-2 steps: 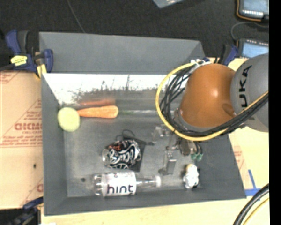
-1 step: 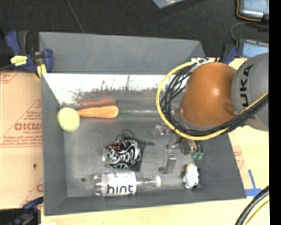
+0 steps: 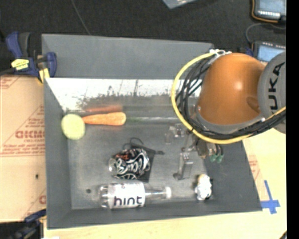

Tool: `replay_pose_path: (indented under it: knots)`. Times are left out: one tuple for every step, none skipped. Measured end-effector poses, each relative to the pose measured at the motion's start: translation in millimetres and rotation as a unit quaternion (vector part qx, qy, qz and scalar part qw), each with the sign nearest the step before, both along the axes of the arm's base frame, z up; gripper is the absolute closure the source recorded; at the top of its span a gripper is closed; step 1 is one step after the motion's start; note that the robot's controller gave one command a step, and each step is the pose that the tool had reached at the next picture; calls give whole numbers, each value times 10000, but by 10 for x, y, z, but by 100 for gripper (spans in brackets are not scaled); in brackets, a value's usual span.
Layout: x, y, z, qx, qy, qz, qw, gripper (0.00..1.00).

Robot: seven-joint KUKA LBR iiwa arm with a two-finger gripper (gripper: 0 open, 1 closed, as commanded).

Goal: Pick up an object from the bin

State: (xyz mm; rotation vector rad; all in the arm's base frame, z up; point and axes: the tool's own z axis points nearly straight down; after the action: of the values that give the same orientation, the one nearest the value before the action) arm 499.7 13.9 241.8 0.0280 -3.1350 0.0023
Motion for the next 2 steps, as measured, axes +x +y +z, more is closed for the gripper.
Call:
replay_pose_path:
  knots:
    - [130, 113, 213, 7, -106, 13, 9999, 0]
    - [217, 194, 371, 2, 16, 14, 10000, 0]
